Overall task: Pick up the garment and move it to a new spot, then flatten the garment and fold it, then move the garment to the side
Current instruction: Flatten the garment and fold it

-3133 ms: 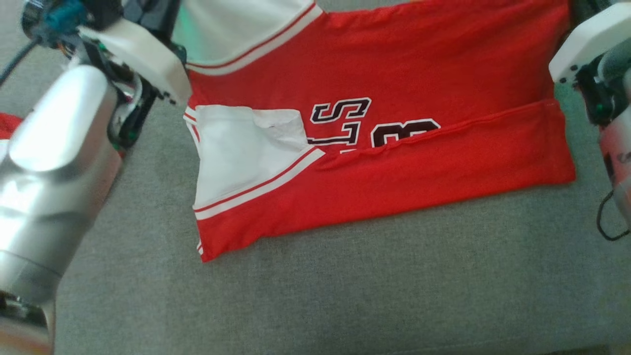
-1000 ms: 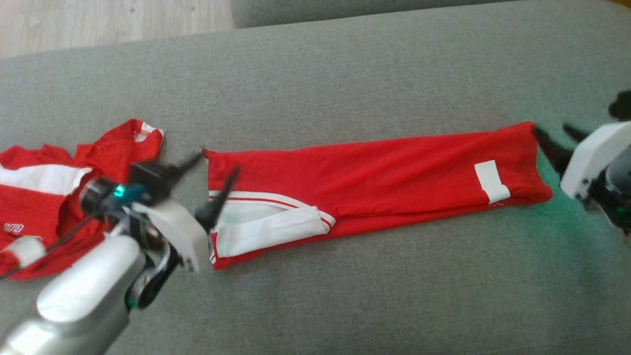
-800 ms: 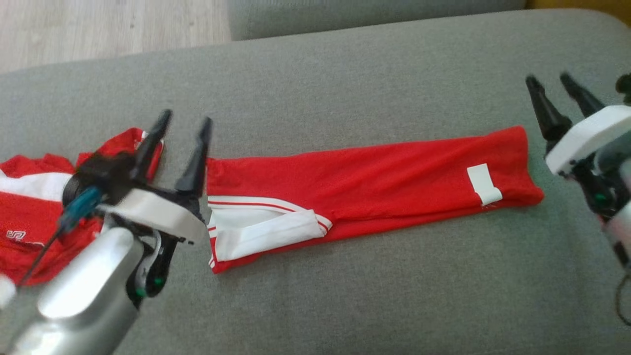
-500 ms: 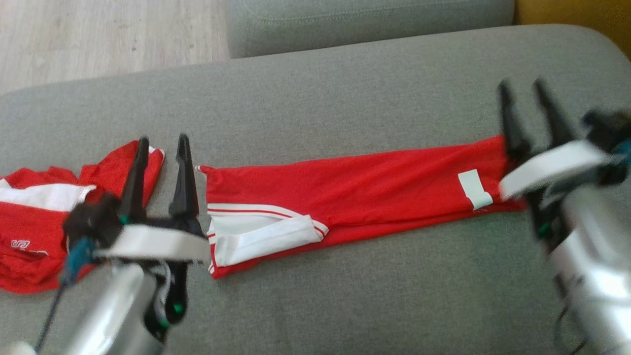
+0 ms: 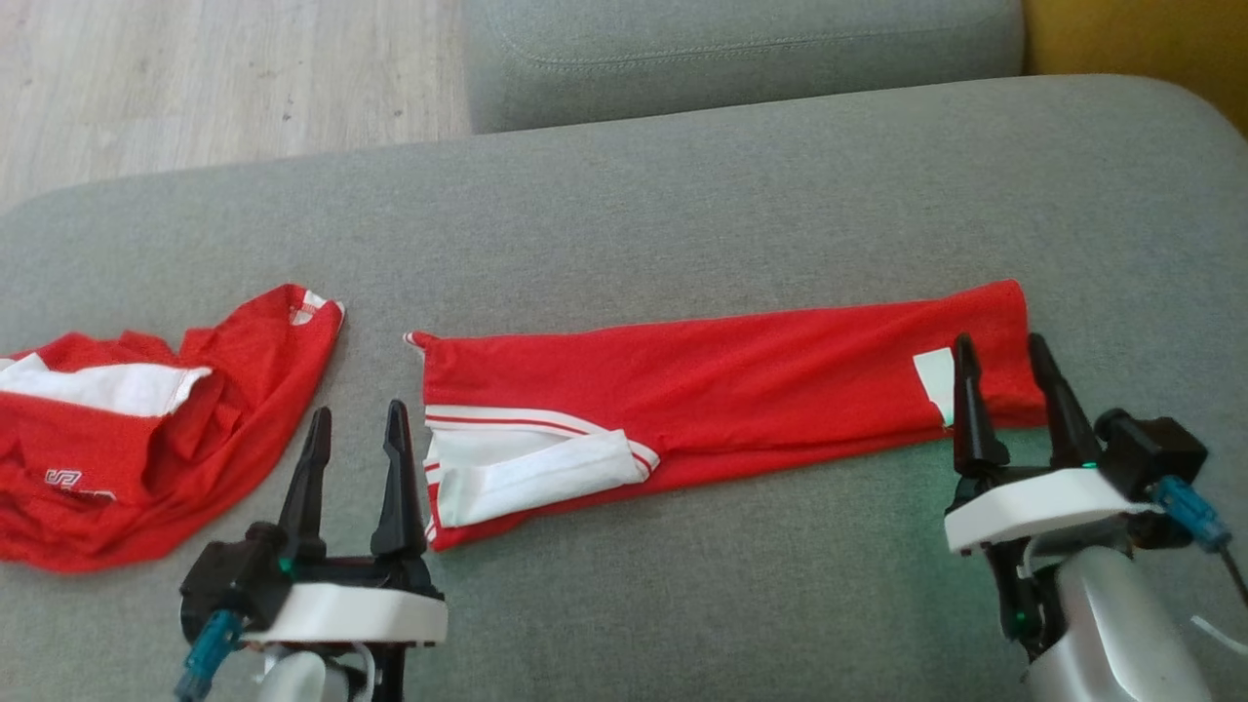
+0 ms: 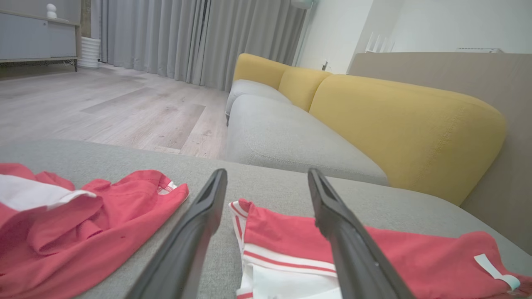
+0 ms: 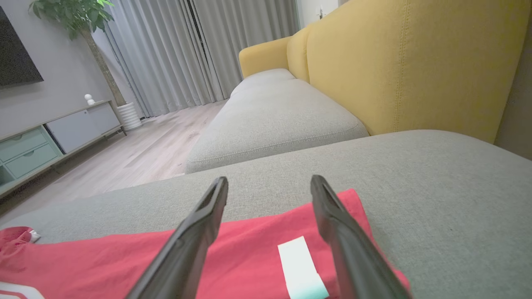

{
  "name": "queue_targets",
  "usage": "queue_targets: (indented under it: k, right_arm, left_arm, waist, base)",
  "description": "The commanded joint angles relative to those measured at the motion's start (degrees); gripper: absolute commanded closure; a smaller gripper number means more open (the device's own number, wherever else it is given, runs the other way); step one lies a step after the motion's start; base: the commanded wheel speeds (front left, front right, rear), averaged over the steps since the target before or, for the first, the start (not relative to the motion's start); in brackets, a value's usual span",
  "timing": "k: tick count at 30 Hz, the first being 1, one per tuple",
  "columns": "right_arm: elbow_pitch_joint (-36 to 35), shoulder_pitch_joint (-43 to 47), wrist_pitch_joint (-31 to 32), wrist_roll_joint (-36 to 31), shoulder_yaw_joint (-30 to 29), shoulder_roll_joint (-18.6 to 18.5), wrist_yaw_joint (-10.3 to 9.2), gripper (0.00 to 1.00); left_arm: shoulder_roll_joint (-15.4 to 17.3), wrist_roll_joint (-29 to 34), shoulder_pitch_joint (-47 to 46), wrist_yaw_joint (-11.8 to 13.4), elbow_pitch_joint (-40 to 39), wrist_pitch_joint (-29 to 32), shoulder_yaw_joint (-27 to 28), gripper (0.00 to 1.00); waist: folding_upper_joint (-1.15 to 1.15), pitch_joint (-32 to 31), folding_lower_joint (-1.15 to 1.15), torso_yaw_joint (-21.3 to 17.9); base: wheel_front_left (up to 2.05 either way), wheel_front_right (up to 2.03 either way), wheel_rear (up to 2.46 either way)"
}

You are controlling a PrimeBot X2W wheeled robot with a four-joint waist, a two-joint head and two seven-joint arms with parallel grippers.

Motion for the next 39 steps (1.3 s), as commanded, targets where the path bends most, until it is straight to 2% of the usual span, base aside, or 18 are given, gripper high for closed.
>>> queue_targets:
  k: [1,5,7,14,22,28,29,30,31,36,39]
  right_arm:
    - [-1.7,-2.6,-0.6,-1.3,0.2,0.4,0.39,0.00]
    - [2.5,-4.6,-0.1,-3.6,-4.7,0.5,0.39,0.00]
    - [6.2,-6.1,1.7,-6.8,-8.5,0.5,0.39,0.00]
    - [16.9,-12.4,2.8,-8.2,-16.5,0.5,0.39,0.00]
    - [30.6,-17.9,1.3,-11.3,-20.3,0.5,0.39,0.00]
    - [36.9,-20.8,-0.1,-12.3,-21.2,0.5,0.39,0.00]
    - [37.6,-21.3,-0.3,-12.1,-21.0,0.5,0.39,0.07]
    - [38.1,-21.8,-0.4,-11.8,-20.8,0.5,0.39,0.90]
    - [38.1,-22.1,-0.5,-11.8,-20.7,0.5,0.39,1.00]
    - [33.7,-22.3,-0.6,-11.6,-21.5,0.5,0.39,1.00]
    - [30.3,-20.7,-0.6,-14.4,-24.6,0.1,0.39,1.00]
  left_arm:
    - [-0.5,1.5,-2.4,-1.4,-1.2,-0.5,3.3,0.00]
    - [-1.7,3.8,-3.7,-3.5,-0.7,-0.5,5.0,0.00]
    - [-2.1,4.5,-4.4,-4.2,-0.3,-0.5,5.3,0.00]
    - [-2.7,5.8,-6.0,-5.8,1.1,-0.5,5.2,0.00]
    - [-2.9,6.6,-8.1,-6.8,1.7,-0.5,5.6,0.00]
    - [-3.0,6.8,-8.5,-7.1,1.6,-0.5,6.4,0.00]
    - [-3.0,6.8,-8.4,-7.1,1.5,-0.5,6.4,0.00]
    - [-3.0,6.8,-8.4,-7.1,1.5,-0.5,6.6,0.00]
    - [-3.0,6.8,-8.4,-7.2,1.5,-0.5,6.7,0.00]
    - [-3.0,6.7,-8.3,-7.2,1.5,-0.5,7.1,0.00]
    - [-3.0,6.6,-8.2,-7.3,1.5,-0.5,7.2,0.00]
  waist:
    - [0.00,0.4,0.01,0.3]
    - [0.00,1.9,0.01,0.8]
    - [0.00,3.1,0.01,1.0]
    - [0.00,6.5,0.01,1.8]
    - [0.00,8.8,0.01,2.6]
    - [0.00,9.2,0.01,2.2]
    - [0.00,9.2,0.01,2.0]
    - [0.00,9.1,0.01,1.8]
    - [0.00,9.0,0.01,1.5]
    - [0.00,8.3,0.01,0.6]
    - [0.00,7.9,0.01,0.2]
  base:
    - [0.00,0.00,0.00]
    - [0.00,0.00,0.00]
    - [0.00,0.00,0.00]
    - [0.00,0.00,0.00]
    - [0.00,0.00,0.00]
    - [0.00,0.00,0.00]
    - [0.00,0.00,0.00]
    - [0.00,0.00,0.00]
    - [0.00,0.00,0.00]
    - [0.00,0.00,0.00]
    - [0.00,0.00,0.00]
